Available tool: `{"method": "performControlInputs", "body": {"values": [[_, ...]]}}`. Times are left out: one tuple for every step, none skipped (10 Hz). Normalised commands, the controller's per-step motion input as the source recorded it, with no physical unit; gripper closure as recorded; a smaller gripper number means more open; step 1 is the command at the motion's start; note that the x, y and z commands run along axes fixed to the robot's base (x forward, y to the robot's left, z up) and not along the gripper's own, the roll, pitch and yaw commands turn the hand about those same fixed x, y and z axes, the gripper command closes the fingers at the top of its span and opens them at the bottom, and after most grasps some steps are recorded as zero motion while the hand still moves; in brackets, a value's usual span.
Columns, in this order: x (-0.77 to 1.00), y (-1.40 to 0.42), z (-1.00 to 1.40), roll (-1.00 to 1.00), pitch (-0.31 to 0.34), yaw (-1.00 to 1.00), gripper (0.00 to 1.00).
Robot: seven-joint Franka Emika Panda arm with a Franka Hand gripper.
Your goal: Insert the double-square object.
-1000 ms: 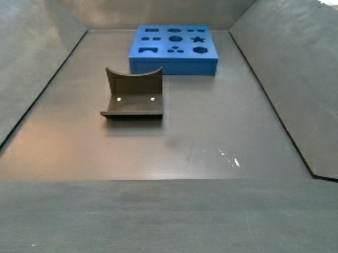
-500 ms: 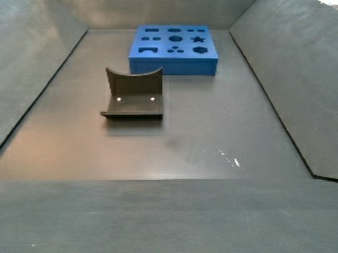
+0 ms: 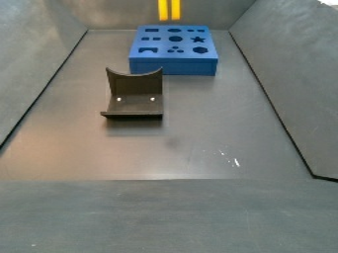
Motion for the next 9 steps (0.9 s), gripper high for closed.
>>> {"method": "performControlInputs", "body": {"values": [[1.0,0.0,-0.27,0.09,0.0,0.0,1.0],[1.0,0.0,-0.23,0.08,0.0,0.0,1.0],[1.0,0.0,-0.19,0.05,0.0,0.0,1.0],[1.0,0.0,-0.2,0.03,-0.059,-0.03,1.0],[1.0,0.04,-0.18,0.0,-0.177,-0.04,1.0],[1.0,0.0,-0.16,0.02,-0.233,-0.04,1.0],[1.0,0.0,-0.15,0.04,-0.277,-0.04,1.0],[0.91,0.0,-0.16,0.03,-0.314,0.0,1.0],[0.67,-0.22,-0.4,0.14,-0.226,0.0,1.0]]}}
